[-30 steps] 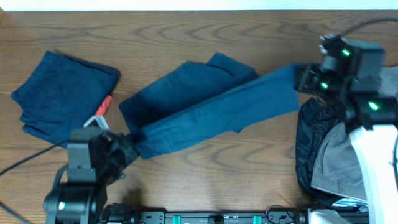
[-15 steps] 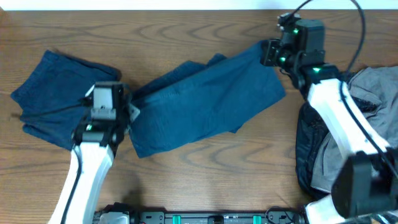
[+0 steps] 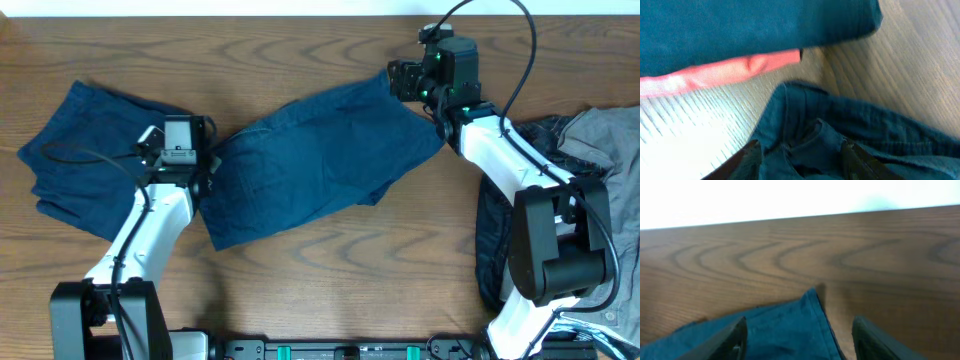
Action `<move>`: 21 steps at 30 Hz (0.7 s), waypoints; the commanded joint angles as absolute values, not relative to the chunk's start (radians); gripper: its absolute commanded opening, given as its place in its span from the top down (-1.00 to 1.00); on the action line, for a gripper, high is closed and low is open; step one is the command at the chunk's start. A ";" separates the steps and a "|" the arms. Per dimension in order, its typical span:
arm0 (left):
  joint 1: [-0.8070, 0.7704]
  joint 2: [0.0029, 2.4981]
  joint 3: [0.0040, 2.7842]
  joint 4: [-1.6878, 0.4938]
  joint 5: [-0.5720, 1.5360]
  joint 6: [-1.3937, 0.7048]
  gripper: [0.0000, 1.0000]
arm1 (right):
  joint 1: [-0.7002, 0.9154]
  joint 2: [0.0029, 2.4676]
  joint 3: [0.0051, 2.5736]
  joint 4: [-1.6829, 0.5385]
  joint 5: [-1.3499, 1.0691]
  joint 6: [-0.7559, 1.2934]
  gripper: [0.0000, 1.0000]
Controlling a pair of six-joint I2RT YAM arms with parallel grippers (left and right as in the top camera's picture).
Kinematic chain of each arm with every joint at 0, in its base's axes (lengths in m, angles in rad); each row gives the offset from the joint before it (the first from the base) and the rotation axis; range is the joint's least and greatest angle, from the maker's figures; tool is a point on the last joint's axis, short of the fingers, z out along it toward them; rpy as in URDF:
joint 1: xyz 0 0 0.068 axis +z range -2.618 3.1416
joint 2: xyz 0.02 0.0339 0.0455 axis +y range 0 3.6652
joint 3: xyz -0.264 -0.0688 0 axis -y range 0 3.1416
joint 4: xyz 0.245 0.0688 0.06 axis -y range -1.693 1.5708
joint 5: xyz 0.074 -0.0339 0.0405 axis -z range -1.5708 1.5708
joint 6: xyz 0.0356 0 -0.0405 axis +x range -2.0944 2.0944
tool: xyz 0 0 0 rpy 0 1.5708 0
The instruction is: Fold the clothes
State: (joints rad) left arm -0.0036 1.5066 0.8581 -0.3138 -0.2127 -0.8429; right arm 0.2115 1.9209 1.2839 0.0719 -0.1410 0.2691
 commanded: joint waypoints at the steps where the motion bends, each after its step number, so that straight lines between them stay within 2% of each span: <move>1: 0.034 1.460 0.866 -0.318 -0.201 -0.805 -0.50 | 0.219 1.885 1.309 0.044 -0.155 0.230 -0.34; 4: 0.060 1.385 0.866 -0.374 -0.144 -0.790 -0.61 | 0.219 1.839 1.309 -0.021 -0.215 0.222 -0.26; 10: 0.073 1.259 0.866 -0.574 -0.099 -0.790 -0.63 | 0.230 1.777 1.308 -0.171 -0.406 0.178 0.05; 11: 0.073 1.259 0.866 -0.607 -0.077 -0.790 -0.63 | 0.236 1.777 1.308 -0.199 -0.415 0.174 0.04; 14: 0.073 1.282 0.854 -0.693 -0.059 -0.790 -0.82 | 0.258 1.798 1.307 -0.289 -0.414 0.127 0.12; 17: 0.073 1.324 0.814 -0.685 -0.035 -0.790 -0.95 | 0.278 1.840 1.307 -0.344 -0.358 0.115 0.13; 21: 0.073 1.414 0.769 -0.606 0.056 -0.790 -0.96 | 0.283 1.915 1.307 -0.400 -0.273 0.118 0.11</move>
